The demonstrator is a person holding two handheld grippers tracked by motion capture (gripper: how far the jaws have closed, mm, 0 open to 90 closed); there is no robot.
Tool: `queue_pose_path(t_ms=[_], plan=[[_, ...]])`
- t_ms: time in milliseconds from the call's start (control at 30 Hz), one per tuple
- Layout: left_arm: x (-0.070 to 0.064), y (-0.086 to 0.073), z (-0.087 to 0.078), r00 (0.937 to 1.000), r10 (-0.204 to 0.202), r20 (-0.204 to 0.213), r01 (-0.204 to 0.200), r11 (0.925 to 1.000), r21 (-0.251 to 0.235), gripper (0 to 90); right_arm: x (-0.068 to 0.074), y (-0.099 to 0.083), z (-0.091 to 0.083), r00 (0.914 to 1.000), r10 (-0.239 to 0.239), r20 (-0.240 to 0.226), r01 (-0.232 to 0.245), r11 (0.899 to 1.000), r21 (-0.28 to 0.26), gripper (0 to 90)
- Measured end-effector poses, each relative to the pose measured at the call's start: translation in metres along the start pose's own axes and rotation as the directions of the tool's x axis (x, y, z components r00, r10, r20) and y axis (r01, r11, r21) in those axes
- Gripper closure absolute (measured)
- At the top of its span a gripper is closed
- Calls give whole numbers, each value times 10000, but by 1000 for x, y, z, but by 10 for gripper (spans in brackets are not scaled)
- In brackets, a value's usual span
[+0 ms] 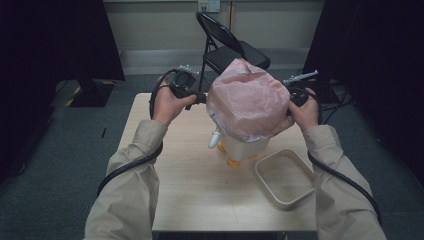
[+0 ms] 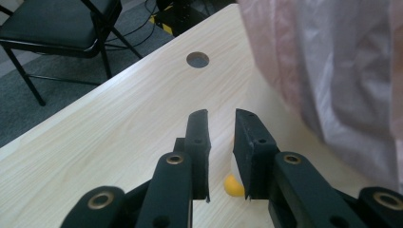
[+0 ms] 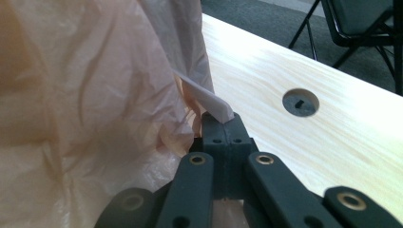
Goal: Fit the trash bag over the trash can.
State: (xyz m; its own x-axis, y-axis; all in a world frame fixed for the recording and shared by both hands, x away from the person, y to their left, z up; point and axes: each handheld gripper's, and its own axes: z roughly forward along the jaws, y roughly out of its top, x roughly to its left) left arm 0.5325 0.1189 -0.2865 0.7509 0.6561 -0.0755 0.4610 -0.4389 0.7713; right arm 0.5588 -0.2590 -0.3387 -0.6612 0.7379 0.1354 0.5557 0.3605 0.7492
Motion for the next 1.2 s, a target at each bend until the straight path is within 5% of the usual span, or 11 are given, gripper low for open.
queue_pose_path(t_ms=[267, 800, 933, 967, 1033, 1200], plan=[[-4, -4, -13, 9994, -143, -303, 138, 9997, -182, 674, 7, -6, -31, 9959, -255, 863, 262, 9996, -70, 897], [-27, 1, -55, 9973, 536, -493, -564, 9968, -568, 456, 25, -14, -67, 9898, -627, 1283, 662, 9975, -238, 886], [-29, 9, -50, 9963, 734, -445, -757, 9957, -542, 486, 28, -11, -67, 9881, -667, 1388, 687, 9976, -96, 886], [-29, 13, -39, 9986, 517, -48, -519, 9969, -584, 490, 28, -11, -67, 9882, -651, 1386, 676, 9976, -131, 886], [-29, 15, -34, 9988, 490, 17, -489, 9975, -503, 507, 29, -10, -66, 9891, -635, 1329, 656, 9978, -117, 886], [-24, 19, -14, 9987, 500, 35, -500, 9987, -51, 711, 27, -8, -63, 9901, -677, 1233, 701, 9974, -152, 888]])
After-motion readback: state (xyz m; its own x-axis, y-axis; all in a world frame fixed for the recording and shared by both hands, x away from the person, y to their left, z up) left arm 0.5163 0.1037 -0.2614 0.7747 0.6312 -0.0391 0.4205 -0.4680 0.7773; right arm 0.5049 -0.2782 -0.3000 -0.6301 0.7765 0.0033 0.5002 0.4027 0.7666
